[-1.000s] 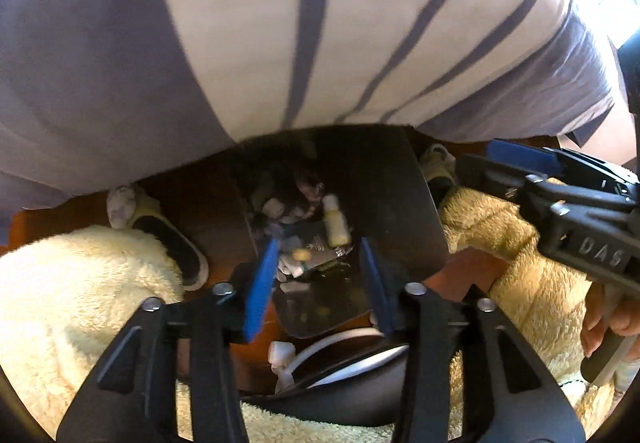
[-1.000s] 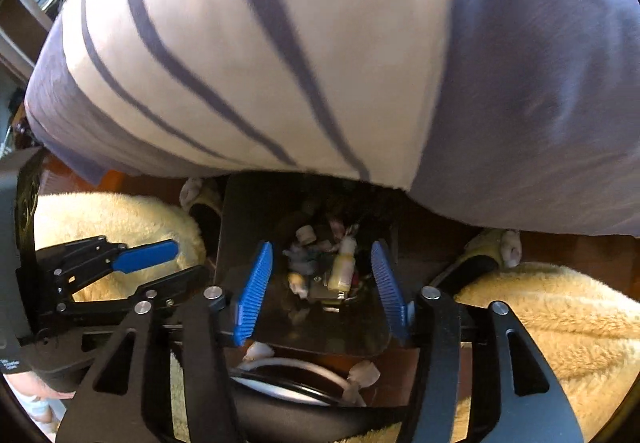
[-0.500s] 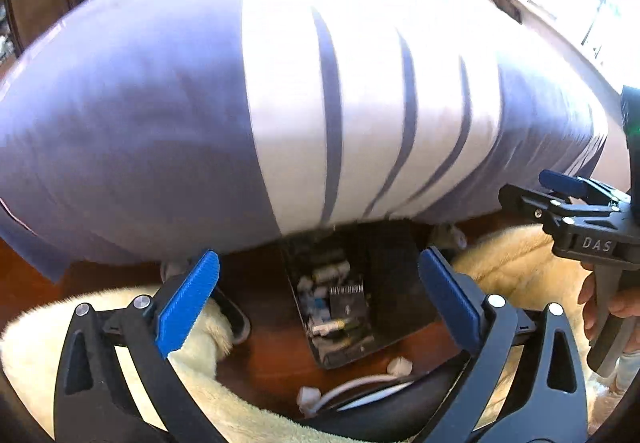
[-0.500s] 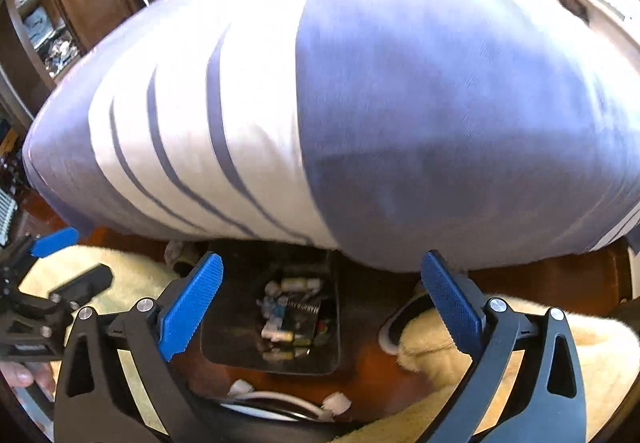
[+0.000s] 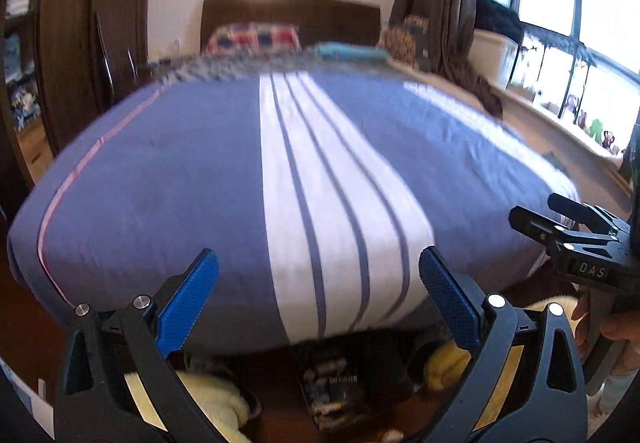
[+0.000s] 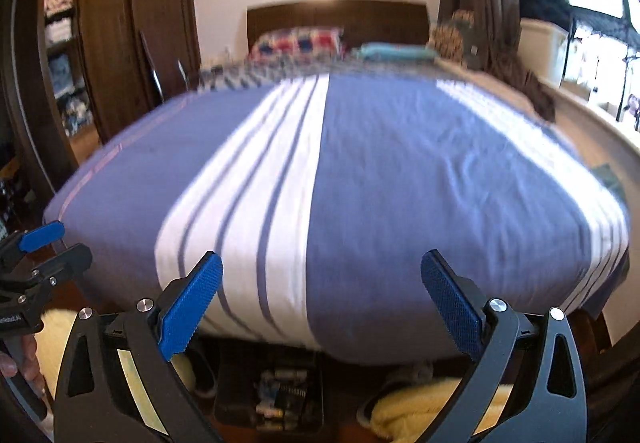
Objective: Collect trash
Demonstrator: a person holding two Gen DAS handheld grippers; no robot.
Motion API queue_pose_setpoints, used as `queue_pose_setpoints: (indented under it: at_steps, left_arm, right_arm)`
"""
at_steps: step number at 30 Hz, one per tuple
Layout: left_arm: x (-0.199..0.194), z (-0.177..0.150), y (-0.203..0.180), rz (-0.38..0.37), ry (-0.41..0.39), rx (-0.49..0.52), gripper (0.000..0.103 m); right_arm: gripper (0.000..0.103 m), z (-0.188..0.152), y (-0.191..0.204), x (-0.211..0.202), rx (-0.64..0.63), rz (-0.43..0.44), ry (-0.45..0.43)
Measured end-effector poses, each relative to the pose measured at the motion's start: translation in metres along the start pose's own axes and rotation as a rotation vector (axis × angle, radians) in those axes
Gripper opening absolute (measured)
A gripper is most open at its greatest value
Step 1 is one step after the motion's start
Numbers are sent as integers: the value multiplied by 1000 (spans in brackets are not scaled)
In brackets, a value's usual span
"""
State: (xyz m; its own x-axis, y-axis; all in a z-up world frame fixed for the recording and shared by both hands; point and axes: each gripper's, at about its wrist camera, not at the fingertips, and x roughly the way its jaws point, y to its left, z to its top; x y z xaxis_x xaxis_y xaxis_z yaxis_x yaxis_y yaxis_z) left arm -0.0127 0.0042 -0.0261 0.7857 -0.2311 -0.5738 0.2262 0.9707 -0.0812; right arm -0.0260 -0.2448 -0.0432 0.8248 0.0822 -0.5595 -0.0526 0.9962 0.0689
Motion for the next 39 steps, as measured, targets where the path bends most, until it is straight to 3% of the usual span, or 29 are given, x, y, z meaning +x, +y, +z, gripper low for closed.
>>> queue_pose_setpoints:
  at_steps: [9,14,25,39]
  left_arm:
    - [-46,42,-10,36,-181,27,95]
    - [-67,50,-16,78,-264,40,95]
    - [-80,42,-20,50,-292,32,95]
    - [-82,40,-18,47,-300,30,95]
  right_arm:
    - [100,47,0,-51,-22,-28,-210]
    - [100,56,1,-70,-18,-48,-279]
    - [100,46,11,-103,-17,-113,-359]
    - [100,43,19,-104,-42,-85,-354]
